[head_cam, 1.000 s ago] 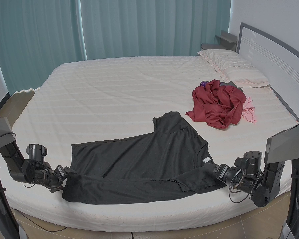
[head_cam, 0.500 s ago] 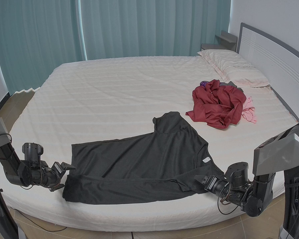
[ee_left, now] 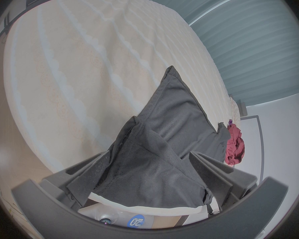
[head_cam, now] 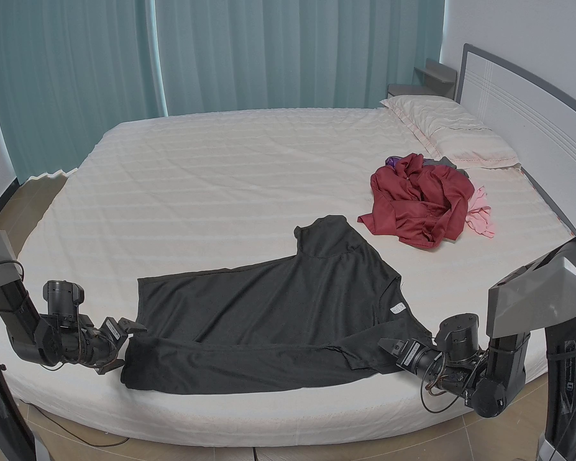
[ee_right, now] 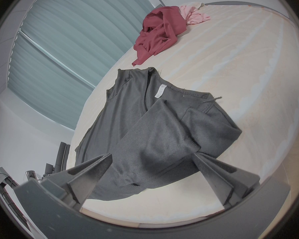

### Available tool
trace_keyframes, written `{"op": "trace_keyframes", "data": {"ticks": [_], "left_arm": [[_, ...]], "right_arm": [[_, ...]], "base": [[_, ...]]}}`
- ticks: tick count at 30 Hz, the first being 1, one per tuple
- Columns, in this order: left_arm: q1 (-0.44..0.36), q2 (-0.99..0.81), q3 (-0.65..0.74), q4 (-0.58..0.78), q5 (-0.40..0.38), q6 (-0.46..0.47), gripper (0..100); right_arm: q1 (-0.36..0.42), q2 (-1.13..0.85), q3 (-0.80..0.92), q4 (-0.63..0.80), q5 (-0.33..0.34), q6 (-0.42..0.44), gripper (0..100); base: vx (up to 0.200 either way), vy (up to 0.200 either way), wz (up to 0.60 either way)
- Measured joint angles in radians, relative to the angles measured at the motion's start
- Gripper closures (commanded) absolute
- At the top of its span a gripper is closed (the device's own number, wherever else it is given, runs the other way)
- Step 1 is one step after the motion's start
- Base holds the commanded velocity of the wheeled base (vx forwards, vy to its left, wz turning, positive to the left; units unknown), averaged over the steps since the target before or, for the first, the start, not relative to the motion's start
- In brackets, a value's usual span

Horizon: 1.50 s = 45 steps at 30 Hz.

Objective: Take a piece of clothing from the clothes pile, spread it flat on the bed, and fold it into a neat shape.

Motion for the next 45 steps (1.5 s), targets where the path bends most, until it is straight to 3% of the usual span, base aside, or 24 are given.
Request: {"op": "trace_keyframes", "data": {"ticks": [11,12,29,45], "left_arm": [[0.000,0.000,0.000,0.000,0.000,0.003,0],[0.000,0.000,0.000,0.000,0.000,0.003,0],[0.000,0.000,0.000,0.001,0.000,0.003,0],[0.000,0.000,0.000,0.000,0.001,0.003,0]], "right_arm": [[-0.011,0.001,-0.016,0.002,-0.046,0.001,0],[-0.013,0.001,-0.017,0.004,-0.046,0.001,100],[-0.013,-0.027,0.026,0.026,-0.053,-0.001,100],[-0.040,-0.251,0.028,0.272,-0.035,-0.041,100]], "base": [[0.000,0.000,0.00],[0.000,0.000,0.00],[0.000,0.000,0.00],[0.000,0.000,0.00]]}}
